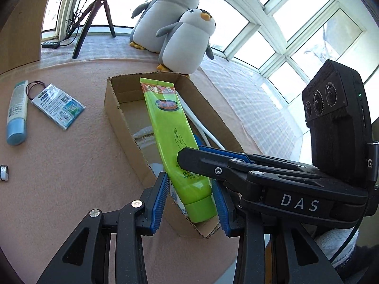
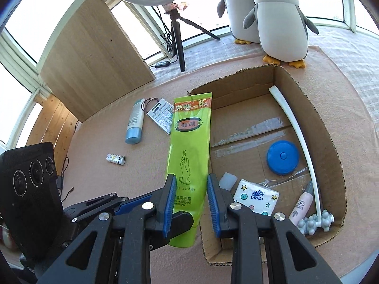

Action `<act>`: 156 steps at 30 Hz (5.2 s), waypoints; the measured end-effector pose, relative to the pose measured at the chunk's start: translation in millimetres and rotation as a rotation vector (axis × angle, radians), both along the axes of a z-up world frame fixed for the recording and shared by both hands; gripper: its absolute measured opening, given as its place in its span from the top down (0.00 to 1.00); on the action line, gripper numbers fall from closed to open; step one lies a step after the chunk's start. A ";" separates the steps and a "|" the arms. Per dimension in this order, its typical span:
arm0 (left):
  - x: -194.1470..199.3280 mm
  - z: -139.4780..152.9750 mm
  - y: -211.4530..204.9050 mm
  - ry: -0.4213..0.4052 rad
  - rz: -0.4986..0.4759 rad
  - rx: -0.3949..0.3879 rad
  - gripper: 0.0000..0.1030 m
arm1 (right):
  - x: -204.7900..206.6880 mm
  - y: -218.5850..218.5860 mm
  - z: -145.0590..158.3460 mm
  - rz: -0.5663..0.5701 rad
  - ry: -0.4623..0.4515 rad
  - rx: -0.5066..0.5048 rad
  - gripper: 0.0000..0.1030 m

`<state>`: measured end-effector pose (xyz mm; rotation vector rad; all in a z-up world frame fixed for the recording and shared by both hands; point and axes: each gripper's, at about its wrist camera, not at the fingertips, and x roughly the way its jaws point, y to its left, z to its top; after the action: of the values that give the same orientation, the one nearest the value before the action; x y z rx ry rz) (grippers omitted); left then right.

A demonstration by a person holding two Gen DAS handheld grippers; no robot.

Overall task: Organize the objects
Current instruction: 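Carry the green tube into the box and open the right gripper, then move the right tool to the white-and-blue lotion bottle and straddle its cap, then close the right gripper on the lotion bottle cap and lift it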

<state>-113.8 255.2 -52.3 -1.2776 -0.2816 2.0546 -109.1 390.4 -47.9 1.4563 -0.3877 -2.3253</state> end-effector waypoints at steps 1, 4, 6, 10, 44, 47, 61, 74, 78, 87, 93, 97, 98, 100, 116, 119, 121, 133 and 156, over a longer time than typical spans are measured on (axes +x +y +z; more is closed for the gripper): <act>-1.7 -1.1 4.3 -0.002 -0.004 0.000 0.60 | -2.2 4.4 -0.6 -0.004 -0.001 0.001 0.75; -5.7 -3.2 15.0 -0.007 -0.011 0.001 0.60 | -7.5 15.7 -3.3 -0.015 -0.004 0.002 0.75; -8.2 -4.6 19.1 -0.011 -0.014 0.004 0.60 | -9.8 21.1 -4.9 -0.019 -0.006 0.003 0.75; -11.0 -6.6 22.6 -0.028 -0.016 0.015 0.60 | -13.4 27.8 -7.9 -0.024 -0.007 0.004 0.75; -0.3 1.7 -82.8 -0.013 0.155 -0.065 0.39 | -7.5 -27.6 -7.6 0.005 -0.002 -0.007 0.47; 2.5 4.2 -99.7 -0.007 0.183 -0.069 0.39 | -7.2 -37.0 -6.3 0.014 -0.001 -0.004 0.47; -5.1 0.1 -177.1 0.005 0.316 -0.117 0.39 | -15.8 -79.1 -10.1 0.075 -0.034 -0.069 0.47; -69.5 -26.1 -222.0 -0.043 0.371 -0.125 0.39 | -82.4 -133.9 -29.4 0.143 -0.093 -0.122 0.47; -87.7 -37.0 -226.8 -0.054 0.376 -0.137 0.39 | -105.6 -144.2 -39.1 0.130 -0.119 -0.132 0.47; -123.0 -66.9 -230.0 -0.082 0.370 -0.173 0.40 | -142.4 -170.2 -61.4 0.131 -0.181 -0.139 0.47; -139.4 -75.2 -230.2 -0.096 0.360 -0.144 0.48 | -160.1 -182.8 -77.1 0.125 -0.220 -0.153 0.48; -145.7 -79.9 -223.1 -0.105 0.332 -0.142 0.53 | -164.8 -193.0 -84.9 0.138 -0.237 -0.154 0.49; -146.8 -81.0 -221.4 -0.108 0.327 -0.144 0.57 | -165.2 -195.3 -86.8 0.139 -0.240 -0.151 0.49; -146.9 -82.6 -219.0 -0.109 0.316 -0.130 0.60 | -166.4 -199.2 -91.0 0.143 -0.249 -0.149 0.53; -116.7 -81.3 -208.0 -0.124 0.292 -0.082 0.64 | -151.1 -196.2 -98.1 0.165 -0.283 -0.137 0.60; -101.1 -80.2 -201.9 -0.119 0.280 -0.086 0.64 | -139.6 -189.9 -99.1 0.167 -0.290 -0.141 0.60; -89.3 -79.2 -198.1 -0.115 0.276 -0.085 0.64 | -131.1 -185.6 -98.9 0.165 -0.294 -0.143 0.60; -12.5 -77.0 -176.2 -0.120 0.240 -0.084 0.65 | -58.8 -153.5 -100.3 0.149 -0.305 -0.160 0.62; 25.4 -81.9 -160.5 -0.136 0.202 -0.106 0.61 | -3.0 -133.3 -92.9 0.171 -0.265 -0.103 0.65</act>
<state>-88.4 94.7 -134.2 -1.5100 -0.3820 2.1789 -112.1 257.1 -140.8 1.6802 -0.4283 -1.9573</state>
